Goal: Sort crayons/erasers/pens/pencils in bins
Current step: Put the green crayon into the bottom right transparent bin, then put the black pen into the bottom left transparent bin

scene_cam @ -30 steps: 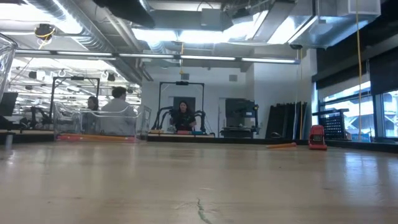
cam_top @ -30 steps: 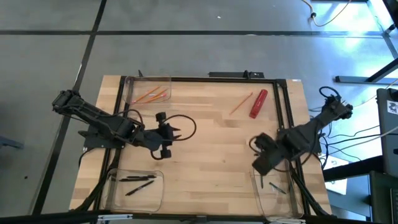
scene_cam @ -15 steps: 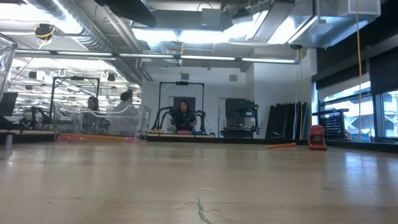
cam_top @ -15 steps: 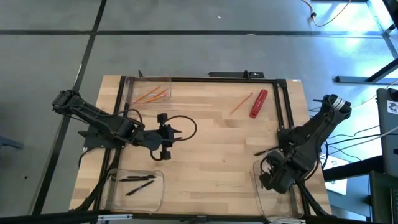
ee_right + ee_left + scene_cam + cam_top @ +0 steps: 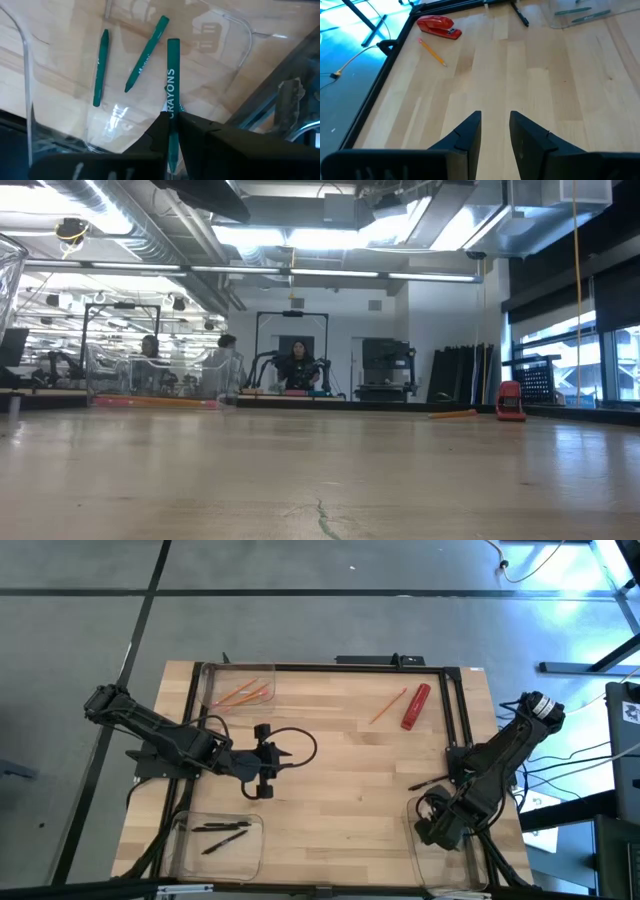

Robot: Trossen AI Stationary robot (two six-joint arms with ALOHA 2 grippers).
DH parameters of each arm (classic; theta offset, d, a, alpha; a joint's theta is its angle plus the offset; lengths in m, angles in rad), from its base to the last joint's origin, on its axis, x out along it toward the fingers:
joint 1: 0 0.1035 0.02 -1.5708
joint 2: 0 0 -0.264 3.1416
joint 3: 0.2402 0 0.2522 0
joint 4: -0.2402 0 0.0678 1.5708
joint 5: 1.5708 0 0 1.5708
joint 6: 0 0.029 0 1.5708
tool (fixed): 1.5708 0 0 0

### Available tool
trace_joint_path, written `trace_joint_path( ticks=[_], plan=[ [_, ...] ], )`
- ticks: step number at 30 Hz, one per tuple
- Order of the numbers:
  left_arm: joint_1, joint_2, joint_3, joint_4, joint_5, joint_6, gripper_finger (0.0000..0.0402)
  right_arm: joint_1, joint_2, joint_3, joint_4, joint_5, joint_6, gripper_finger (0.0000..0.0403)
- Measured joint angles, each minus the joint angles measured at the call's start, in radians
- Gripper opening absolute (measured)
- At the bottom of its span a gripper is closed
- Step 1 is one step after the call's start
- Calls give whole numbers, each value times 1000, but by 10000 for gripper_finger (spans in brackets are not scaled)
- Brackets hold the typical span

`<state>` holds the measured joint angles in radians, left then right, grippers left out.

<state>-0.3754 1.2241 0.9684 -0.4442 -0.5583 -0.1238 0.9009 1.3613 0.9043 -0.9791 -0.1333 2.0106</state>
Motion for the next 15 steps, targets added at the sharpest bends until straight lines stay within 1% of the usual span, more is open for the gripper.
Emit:
trace_joint_path(
  ticks=[4, 11, 15],
  plan=[
    [0, 0, 0, -1, 0, 0, 95, 0, 0, 0, 0, 4, 5, 51],
    [0, 0, 0, -2, 0, 0, 95, 0, 0, 0, 3, 8, -4, 112],
    [0, 0, 0, -2, 0, -4, 95, 0, 0, 0, 2, 8, -30, 127]
  ],
)
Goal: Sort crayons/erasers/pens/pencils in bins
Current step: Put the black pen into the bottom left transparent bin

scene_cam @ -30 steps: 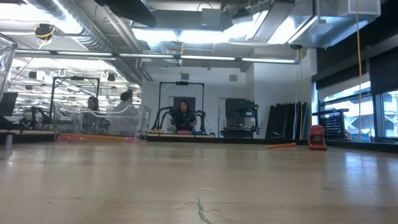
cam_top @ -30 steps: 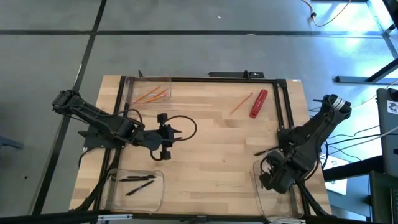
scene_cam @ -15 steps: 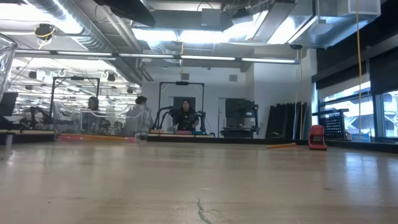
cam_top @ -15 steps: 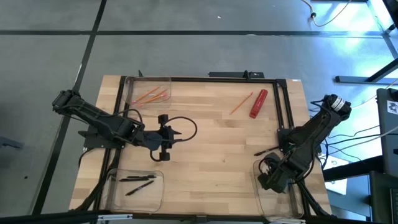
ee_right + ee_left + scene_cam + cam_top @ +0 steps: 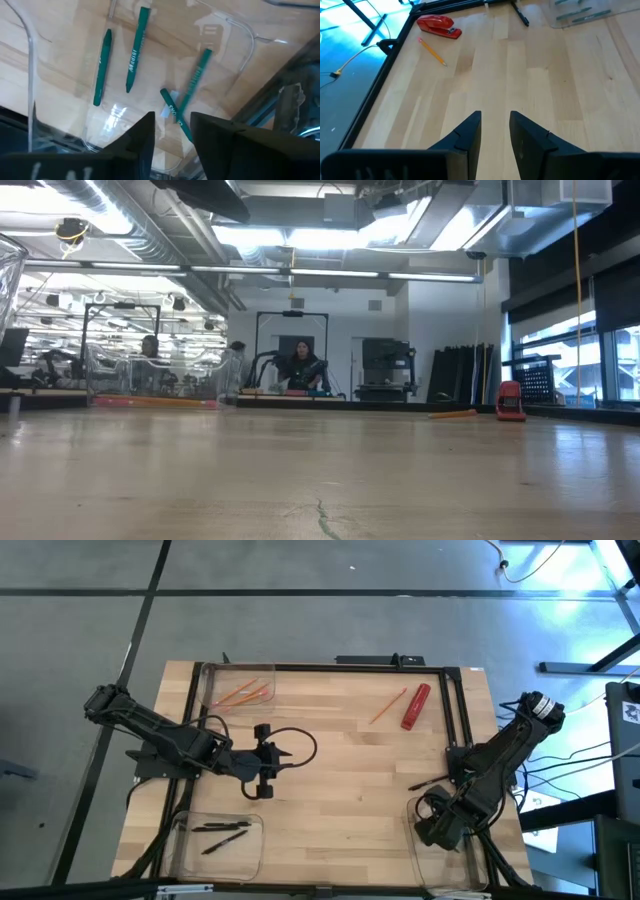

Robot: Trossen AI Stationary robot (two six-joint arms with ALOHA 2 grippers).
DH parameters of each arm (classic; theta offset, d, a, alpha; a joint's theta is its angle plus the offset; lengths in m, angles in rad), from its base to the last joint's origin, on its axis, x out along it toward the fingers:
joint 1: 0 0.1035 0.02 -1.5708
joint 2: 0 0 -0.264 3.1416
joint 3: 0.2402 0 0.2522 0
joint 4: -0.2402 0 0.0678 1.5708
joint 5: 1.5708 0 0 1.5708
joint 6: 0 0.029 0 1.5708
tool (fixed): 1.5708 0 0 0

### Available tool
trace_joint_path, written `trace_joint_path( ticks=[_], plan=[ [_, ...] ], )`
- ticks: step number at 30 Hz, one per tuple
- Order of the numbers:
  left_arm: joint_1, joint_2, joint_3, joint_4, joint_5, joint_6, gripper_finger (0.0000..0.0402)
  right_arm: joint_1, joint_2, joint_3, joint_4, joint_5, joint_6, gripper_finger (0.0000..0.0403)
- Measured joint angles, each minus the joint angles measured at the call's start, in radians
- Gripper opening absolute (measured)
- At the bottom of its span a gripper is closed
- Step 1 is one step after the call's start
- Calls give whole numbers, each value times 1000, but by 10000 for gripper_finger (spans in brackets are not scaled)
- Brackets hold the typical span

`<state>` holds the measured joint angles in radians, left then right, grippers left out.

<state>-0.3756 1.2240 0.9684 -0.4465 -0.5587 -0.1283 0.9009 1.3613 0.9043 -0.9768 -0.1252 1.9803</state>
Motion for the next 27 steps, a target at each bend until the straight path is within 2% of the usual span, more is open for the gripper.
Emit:
trace_joint_path(
  ticks=[4, 7, 14, 19, 22, 27],
  plan=[
    [0, 0, 0, -3, 0, -27, 95, 0, 0, 12, -14, 6, -50, 128],
    [-1, 0, 0, -18, 0, -68, 95, 0, 0, 66, -78, 59, -95, 128],
    [-1, 0, 0, -35, 0, -133, 95, 0, 0, 265, -346, 259, -168, 129],
    [-1, 0, 0, -35, 0, -133, 95, -15, -1, 350, -444, 423, -329, 129],
    [-1, 0, 0, -34, 0, -134, 95, -53, -1, 378, -467, 473, -433, 129],
    [0, 0, 0, -25, 0, -143, 95, -182, 0, 408, -467, 513, -618, 129]
  ],
)
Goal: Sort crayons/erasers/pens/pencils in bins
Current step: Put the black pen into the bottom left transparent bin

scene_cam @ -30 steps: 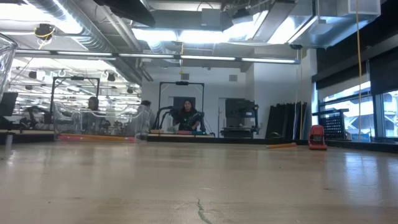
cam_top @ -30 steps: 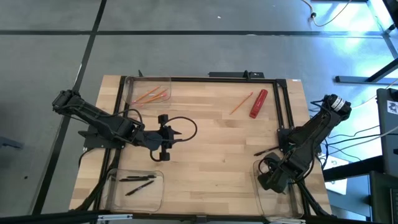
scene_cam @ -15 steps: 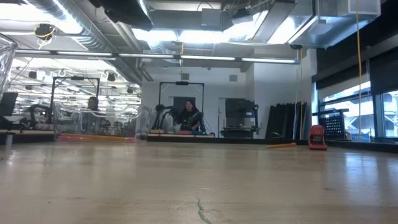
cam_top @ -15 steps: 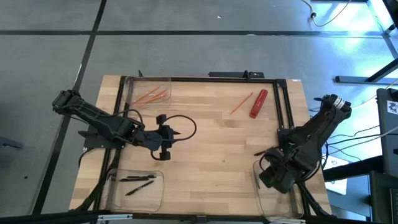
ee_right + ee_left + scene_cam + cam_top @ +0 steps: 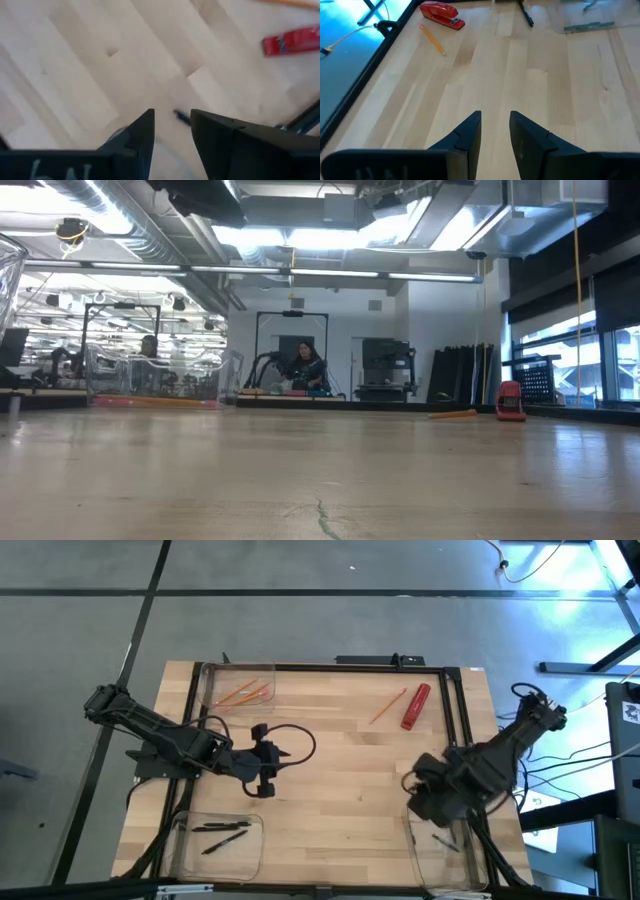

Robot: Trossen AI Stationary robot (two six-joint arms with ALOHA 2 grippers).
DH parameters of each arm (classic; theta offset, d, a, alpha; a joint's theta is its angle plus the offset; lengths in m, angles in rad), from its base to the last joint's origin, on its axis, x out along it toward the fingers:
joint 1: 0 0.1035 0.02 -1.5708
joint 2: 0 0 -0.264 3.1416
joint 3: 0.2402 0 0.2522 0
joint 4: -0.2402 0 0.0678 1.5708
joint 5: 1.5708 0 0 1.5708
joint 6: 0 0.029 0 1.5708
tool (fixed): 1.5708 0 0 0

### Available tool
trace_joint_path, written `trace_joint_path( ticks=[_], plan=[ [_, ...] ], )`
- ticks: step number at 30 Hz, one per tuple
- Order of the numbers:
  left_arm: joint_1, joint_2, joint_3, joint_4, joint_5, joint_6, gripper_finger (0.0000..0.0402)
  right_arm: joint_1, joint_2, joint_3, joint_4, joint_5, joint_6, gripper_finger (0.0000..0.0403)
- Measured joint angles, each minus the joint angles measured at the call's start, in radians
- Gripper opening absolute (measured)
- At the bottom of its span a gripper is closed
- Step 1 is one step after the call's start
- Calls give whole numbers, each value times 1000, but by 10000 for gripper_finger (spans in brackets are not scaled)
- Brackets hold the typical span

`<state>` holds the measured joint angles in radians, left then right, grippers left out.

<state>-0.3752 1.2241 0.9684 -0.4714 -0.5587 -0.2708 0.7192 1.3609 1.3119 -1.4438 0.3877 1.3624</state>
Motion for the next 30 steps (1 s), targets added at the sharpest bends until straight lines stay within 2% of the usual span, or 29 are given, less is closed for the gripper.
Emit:
trace_joint_path(
  ticks=[8, 11, 18, 25, 30],
  plan=[
    [2, 0, 0, 15, 0, -42, 95, -242, 0, 7, 12, -7, -483, 129],
    [2, 0, 0, 14, 0, -42, 95, -330, 0, -23, 46, -59, -626, 129],
    [2, 0, 0, 13, 0, -42, 95, -493, 0, -134, 137, -280, -718, 129],
    [2, 0, 0, 12, 0, -42, 95, -568, 0, -289, 223, -371, -892, 129],
    [2, 0, 0, 12, 0, -41, 95, -579, 0, -409, 275, -438, -901, 129]
  ],
)
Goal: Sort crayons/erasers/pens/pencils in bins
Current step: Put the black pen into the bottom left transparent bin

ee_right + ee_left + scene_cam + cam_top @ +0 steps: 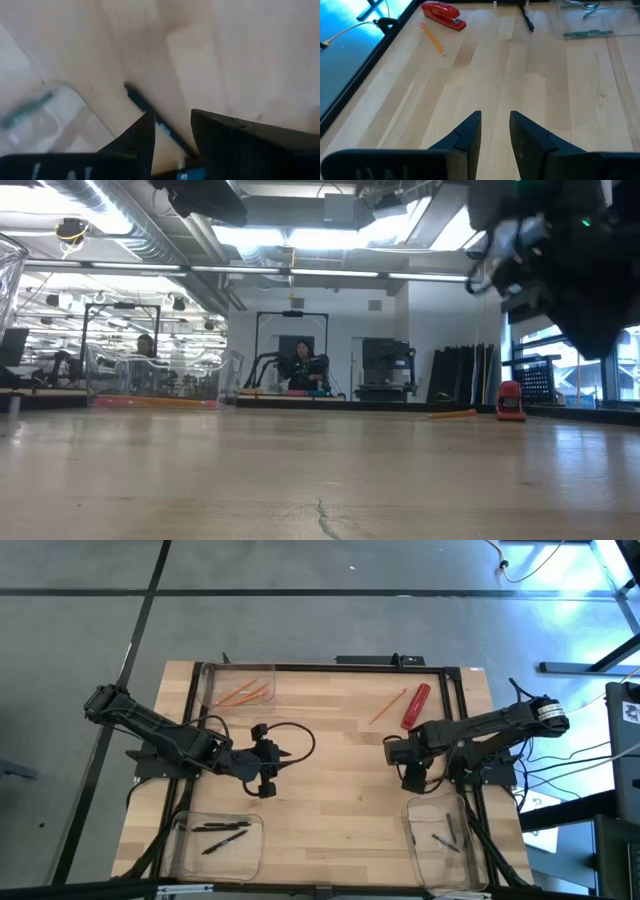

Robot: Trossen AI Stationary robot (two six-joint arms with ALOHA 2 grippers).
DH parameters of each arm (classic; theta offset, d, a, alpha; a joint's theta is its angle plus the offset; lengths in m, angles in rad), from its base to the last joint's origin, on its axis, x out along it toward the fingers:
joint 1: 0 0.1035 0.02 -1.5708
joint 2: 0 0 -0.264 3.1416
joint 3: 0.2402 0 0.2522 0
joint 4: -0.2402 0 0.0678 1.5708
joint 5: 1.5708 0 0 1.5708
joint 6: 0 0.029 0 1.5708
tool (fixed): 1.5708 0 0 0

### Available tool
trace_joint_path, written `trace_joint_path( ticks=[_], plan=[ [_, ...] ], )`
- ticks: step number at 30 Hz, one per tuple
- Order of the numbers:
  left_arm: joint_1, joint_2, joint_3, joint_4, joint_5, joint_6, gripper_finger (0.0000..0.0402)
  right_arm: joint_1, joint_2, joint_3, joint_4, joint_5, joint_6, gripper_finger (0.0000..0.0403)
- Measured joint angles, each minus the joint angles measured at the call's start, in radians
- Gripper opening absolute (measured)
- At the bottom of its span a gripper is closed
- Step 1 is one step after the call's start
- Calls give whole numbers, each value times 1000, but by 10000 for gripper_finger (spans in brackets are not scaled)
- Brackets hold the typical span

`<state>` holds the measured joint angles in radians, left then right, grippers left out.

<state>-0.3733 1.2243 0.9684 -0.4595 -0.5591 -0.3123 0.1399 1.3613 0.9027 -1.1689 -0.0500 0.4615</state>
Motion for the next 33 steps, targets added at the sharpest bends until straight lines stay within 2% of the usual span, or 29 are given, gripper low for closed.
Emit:
trace_joint_path(
  ticks=[4, 8, 15, 17, 19, 27, 33],
  plan=[
    [0, 0, 0, 0, 0, 0, 95, 0, 0, -84, 32, -54, -22, 129],
    [0, 0, 0, 0, 0, 0, 95, 0, 0, -143, 92, -60, -87, 129],
    [0, 0, 0, 0, -1, 0, 95, 0, 0, -192, 171, -114, -272, 129],
    [3, 0, 0, 0, -1, 0, 95, 0, 0, -210, 198, -158, -321, 129],
    [11, 0, 0, 0, -1, 0, 95, -4, 0, -215, 199, -188, -330, 129],
    [65, 0, 0, -1, -1, 0, 95, -8, 1, -216, 214, -189, -322, 129],
    [86, 0, 0, -3, -1, 1, 95, -8, 2, -217, 345, -183, -286, 129]
  ],
)
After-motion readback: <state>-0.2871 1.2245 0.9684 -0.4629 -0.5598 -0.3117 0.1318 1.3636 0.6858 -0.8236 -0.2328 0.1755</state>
